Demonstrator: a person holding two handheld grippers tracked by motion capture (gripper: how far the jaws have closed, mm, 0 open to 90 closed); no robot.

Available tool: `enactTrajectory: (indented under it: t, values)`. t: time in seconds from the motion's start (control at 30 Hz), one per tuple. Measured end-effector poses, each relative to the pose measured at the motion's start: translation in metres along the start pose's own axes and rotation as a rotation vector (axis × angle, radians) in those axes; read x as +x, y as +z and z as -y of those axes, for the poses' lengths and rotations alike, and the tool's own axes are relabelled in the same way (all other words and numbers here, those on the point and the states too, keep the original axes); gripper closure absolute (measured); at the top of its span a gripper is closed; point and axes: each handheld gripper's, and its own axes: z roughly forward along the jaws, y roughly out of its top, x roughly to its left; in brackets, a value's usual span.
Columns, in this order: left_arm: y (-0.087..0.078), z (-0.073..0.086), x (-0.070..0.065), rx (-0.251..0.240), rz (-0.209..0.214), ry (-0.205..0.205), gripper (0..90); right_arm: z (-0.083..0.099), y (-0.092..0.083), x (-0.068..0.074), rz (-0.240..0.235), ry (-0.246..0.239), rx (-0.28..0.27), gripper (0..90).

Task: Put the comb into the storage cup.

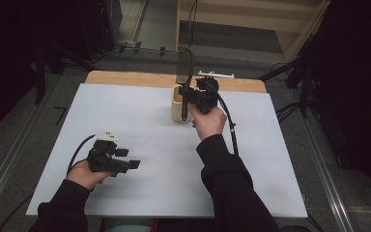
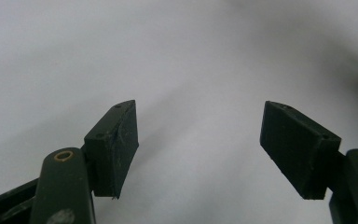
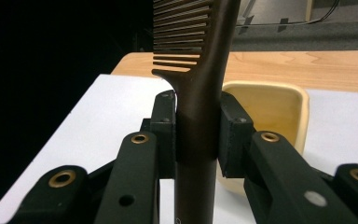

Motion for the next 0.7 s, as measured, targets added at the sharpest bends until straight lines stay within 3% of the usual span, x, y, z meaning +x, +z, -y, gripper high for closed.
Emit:
enactTrajectory:
  t: [0.17, 0.57, 0.7]
  values:
    - [-0.001, 0.001, 0.001, 0.002, -0.003, -0.002, 28.5, -0.008, 0.001, 0.003, 0.007, -0.022, -0.006, 70.1]
    - [-0.003, 0.005, 0.002, 0.004, -0.005, -0.011, 28.6, -0.026, 0.009, -0.007, 0.032, 0.006, -0.023, 70.1]
    - [-0.004, 0.006, 0.002, 0.001, -0.008, -0.015, 28.6, -0.036, 0.014, -0.006, 0.057, -0.016, -0.028, 70.1]
